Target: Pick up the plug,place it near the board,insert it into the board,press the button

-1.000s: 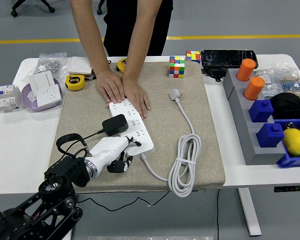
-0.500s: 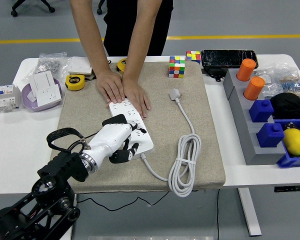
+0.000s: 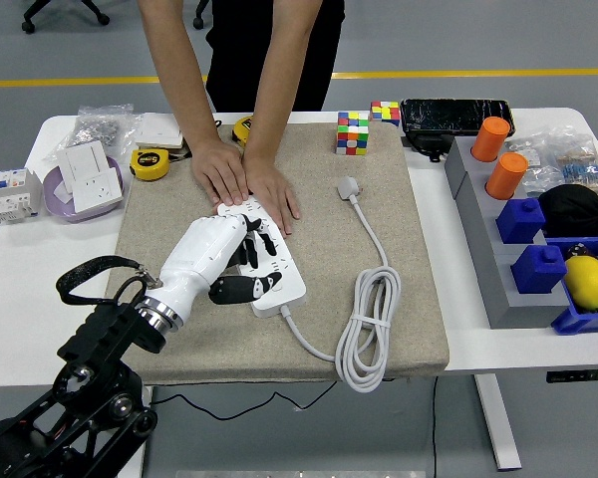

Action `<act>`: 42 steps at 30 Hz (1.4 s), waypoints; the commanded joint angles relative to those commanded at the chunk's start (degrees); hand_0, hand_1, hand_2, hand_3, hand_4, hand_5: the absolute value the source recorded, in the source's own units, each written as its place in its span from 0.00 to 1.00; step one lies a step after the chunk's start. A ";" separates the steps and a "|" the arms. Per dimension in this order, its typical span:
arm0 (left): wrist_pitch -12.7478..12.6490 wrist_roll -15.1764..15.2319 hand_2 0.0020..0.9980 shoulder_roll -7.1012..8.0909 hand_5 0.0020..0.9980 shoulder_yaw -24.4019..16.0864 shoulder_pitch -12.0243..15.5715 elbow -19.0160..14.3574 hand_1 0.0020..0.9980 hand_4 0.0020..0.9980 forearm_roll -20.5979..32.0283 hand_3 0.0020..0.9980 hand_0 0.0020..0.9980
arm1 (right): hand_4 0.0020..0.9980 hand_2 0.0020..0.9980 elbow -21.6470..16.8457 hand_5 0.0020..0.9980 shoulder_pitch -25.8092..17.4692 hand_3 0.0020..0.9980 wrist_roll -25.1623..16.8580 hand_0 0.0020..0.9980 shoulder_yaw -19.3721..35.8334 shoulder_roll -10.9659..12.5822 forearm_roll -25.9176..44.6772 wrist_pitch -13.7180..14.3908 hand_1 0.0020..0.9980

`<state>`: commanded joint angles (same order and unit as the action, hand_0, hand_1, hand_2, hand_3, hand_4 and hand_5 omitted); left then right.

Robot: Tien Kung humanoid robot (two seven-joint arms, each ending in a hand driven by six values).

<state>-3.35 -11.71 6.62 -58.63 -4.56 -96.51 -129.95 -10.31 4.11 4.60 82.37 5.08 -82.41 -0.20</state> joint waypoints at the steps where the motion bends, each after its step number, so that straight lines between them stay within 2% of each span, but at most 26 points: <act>1: 0.13 -0.12 1.00 0.02 0.50 0.07 -0.01 0.03 1.00 1.00 0.18 0.87 1.00 | 1.00 0.72 0.00 0.68 0.01 0.72 -0.02 0.88 -0.04 -0.01 0.07 0.01 0.73; 4: 0.67 -0.29 1.00 0.02 0.51 0.16 0.02 0.14 1.00 1.00 0.59 0.89 1.00 | 1.00 0.72 0.00 0.68 -0.04 0.72 0.04 0.88 0.19 -0.04 -0.09 0.01 0.73; 9: 2.99 -1.25 1.00 0.13 0.51 0.80 -0.22 0.60 1.00 1.00 0.22 0.89 1.00 | 1.00 0.72 0.00 0.68 -0.09 0.72 0.06 0.88 0.33 -0.05 -0.20 0.00 0.73; 10: 3.64 -1.46 0.78 0.12 0.37 0.98 -0.26 0.75 0.84 0.96 -0.01 0.89 0.81 | 1.00 0.72 0.00 0.68 -0.08 0.72 0.04 0.88 0.33 -0.04 -0.18 0.01 0.73; 15: 6.19 -2.25 0.78 0.15 0.37 1.83 -0.44 1.46 0.84 0.96 -0.05 0.89 0.81 | 1.00 0.72 0.00 0.68 -0.01 0.72 0.03 0.88 0.32 -0.04 -0.17 0.01 0.73; 16: 6.72 -2.51 0.32 0.16 0.22 2.02 -0.50 1.57 0.22 0.80 -0.05 0.86 0.30 | 1.00 0.72 0.00 0.68 0.01 0.72 0.03 0.88 0.36 -0.05 -0.19 0.01 0.73; 21: 7.40 -3.00 0.32 0.09 0.22 2.67 -0.80 2.90 0.22 0.80 -0.05 0.86 0.30 | 1.00 0.72 0.00 0.68 0.04 0.72 0.04 0.88 0.47 -0.04 -0.23 0.02 0.73; 22: 7.64 -3.08 0.17 0.03 0.12 2.66 -0.82 3.27 0.06 0.64 -0.05 0.74 0.21 | 1.00 0.72 0.00 0.68 0.05 0.72 0.02 0.88 0.39 -0.03 -0.16 0.01 0.73; 27: 9.01 -3.79 0.17 -0.13 0.12 2.69 -0.94 5.32 0.06 0.64 -0.05 0.74 0.21 | 1.00 0.72 0.00 0.68 0.02 0.72 0.01 0.88 0.45 -0.07 -0.20 0.02 0.73; 28: 9.44 -4.02 0.15 -0.14 0.05 2.77 -1.02 5.95 0.03 0.53 -0.05 0.71 0.17 | 1.00 0.72 0.00 0.68 0.01 0.72 0.00 0.88 0.45 -0.07 -0.19 0.02 0.73; 33: 10.45 -4.34 0.15 -0.40 0.05 2.69 -1.08 7.85 0.03 0.53 -0.05 0.71 0.17 | 1.00 0.72 0.00 0.68 -0.01 0.72 -0.01 0.88 0.45 -0.10 -0.21 0.00 0.73; 34: 10.47 -4.33 0.15 -0.41 0.00 2.71 -1.07 8.02 0.02 0.52 -0.05 0.70 0.17 | 1.00 0.72 0.00 0.68 0.00 0.72 -0.01 0.88 0.48 -0.09 -0.23 0.00 0.73; 42: 10.32 -4.28 0.15 -0.56 0.00 2.45 -1.26 8.44 0.02 0.54 -0.05 0.72 0.17 | 1.00 0.72 0.00 0.68 0.05 0.72 0.02 0.88 0.54 -0.01 -0.39 -0.02 0.73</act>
<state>6.97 -15.99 6.06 -56.18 -5.82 -88.07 -130.00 -10.31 4.16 4.62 82.91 5.07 -82.80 -0.22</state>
